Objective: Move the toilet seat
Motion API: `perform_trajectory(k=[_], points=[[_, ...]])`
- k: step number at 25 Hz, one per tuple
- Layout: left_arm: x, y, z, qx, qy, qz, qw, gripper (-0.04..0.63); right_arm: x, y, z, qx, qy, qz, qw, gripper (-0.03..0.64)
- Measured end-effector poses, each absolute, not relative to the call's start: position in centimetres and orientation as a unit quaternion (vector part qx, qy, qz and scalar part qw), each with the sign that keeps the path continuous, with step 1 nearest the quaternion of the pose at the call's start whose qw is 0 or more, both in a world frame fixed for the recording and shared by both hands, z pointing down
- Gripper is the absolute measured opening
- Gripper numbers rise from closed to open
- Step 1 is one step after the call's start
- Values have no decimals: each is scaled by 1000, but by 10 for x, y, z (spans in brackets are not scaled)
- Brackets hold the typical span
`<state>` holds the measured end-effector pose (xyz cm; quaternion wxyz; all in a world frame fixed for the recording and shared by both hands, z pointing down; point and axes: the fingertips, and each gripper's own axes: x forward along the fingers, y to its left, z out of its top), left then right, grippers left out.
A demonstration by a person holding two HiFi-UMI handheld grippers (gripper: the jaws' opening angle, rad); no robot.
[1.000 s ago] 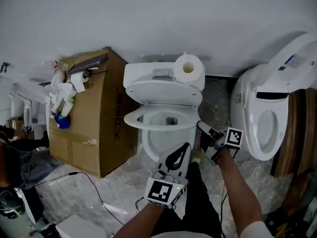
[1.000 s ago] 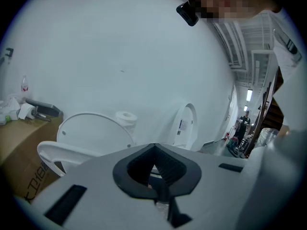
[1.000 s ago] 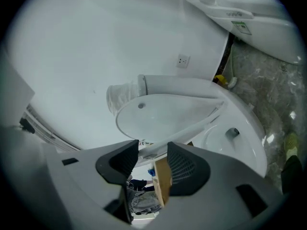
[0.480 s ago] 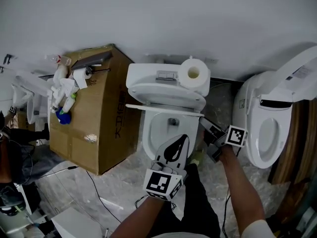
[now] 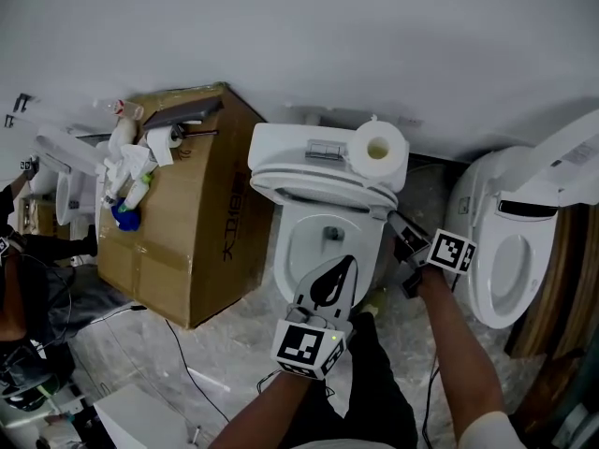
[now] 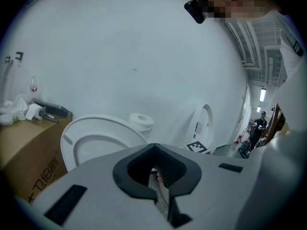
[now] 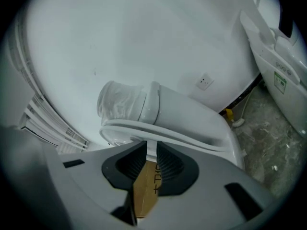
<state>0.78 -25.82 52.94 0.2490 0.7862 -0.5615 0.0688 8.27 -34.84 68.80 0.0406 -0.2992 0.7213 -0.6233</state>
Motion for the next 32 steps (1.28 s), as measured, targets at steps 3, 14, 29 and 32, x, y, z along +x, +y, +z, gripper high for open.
perform_trajectory(k=[3, 14, 29, 32], points=[[3, -259, 531, 784, -564, 69, 250, 9, 82, -353, 688, -301, 723, -620, 35, 72], [-4, -262, 533, 788, -559, 70, 250, 9, 75, -348, 677, -310, 748, -587, 7, 58], [-20, -215, 446, 824, -517, 58, 224, 9, 44, -252, 506, -344, 867, -356, -51, 37], [-25, -196, 420, 835, -502, 58, 219, 9, 39, -232, 472, -365, 868, -331, -55, 34]])
